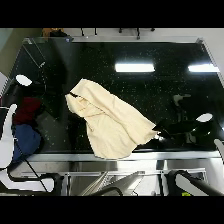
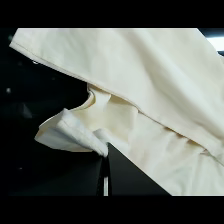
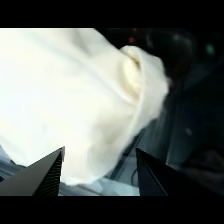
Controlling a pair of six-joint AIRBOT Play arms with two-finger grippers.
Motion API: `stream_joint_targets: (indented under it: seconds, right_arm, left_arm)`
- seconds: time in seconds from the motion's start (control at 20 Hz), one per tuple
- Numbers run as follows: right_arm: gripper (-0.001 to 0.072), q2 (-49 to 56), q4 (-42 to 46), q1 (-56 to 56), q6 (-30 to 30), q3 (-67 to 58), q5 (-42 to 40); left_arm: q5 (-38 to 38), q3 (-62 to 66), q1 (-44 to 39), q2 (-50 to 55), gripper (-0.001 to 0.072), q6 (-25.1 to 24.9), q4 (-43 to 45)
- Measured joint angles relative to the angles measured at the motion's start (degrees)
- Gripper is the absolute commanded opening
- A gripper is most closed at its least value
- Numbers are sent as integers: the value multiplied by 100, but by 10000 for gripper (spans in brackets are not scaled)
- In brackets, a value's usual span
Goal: Fold the shirts.
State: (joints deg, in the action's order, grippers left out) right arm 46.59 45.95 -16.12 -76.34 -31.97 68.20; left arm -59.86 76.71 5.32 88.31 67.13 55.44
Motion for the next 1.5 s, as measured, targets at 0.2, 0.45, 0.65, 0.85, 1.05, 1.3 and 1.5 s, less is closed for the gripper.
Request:
stream_joint_targets:
  seconds: [0.2, 0.45, 0.65, 0.85, 1.05, 1.3, 1.5]
  right_arm:
    - [128, 197, -369, 365, 332, 293, -785]
    - [23, 1025, -916, 494, 1200, -527, -1631]
    - [23, 2704, -1228, 765, 1777, -2820, -1906]
    - [23, 4612, -1311, 1311, 1987, -5814, -1620]
    - [35, 5477, -1318, 1486, 1939, -7285, -1423]
    - [381, 5755, -1563, 1353, 1888, -7718, -1108]
    - [383, 5792, -1952, 1207, 1788, -7790, -922]
  left_arm:
    - [-85, 0, 7, 0, 16, -15, -2]
    - [-181, 0, 151, 0, 16, -13, 9]
    - [-577, -52, 367, -9, 16, 76, 48]
    - [-841, -697, 455, -260, 16, 127, 55]
    - [-750, -1556, 485, -608, 16, 136, 295]
    - [-592, -1915, 546, -798, 16, 142, 527]
    - [-592, -1965, 562, -828, 16, 160, 570]
